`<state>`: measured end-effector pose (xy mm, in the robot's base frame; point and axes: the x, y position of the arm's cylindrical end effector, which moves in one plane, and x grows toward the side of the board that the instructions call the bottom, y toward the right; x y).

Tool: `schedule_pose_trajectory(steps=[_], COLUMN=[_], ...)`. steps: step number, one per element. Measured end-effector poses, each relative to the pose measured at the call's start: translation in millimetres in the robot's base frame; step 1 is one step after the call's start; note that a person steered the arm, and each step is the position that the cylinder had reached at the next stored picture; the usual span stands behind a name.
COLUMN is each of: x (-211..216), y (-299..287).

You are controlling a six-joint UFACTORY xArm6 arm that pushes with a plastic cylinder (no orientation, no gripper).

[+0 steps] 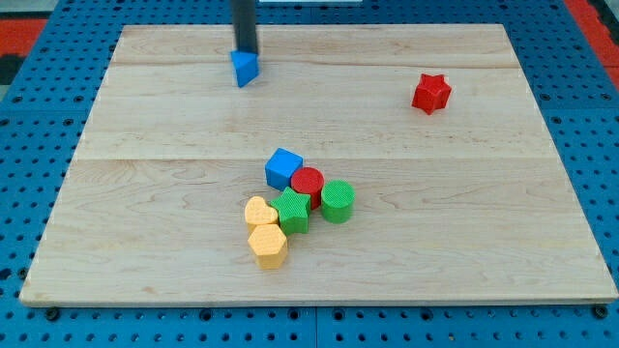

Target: Slide the blue triangle to the top of the blue cube

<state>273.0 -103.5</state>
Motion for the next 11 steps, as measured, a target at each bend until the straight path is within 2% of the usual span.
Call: schedule_pose_trajectory(steps=[1, 2, 4, 5, 6, 7, 8, 10, 11], x=[29, 103, 26, 42, 115, 78, 79, 158, 167], y=[23, 46, 59, -21, 32, 21, 74, 74, 104])
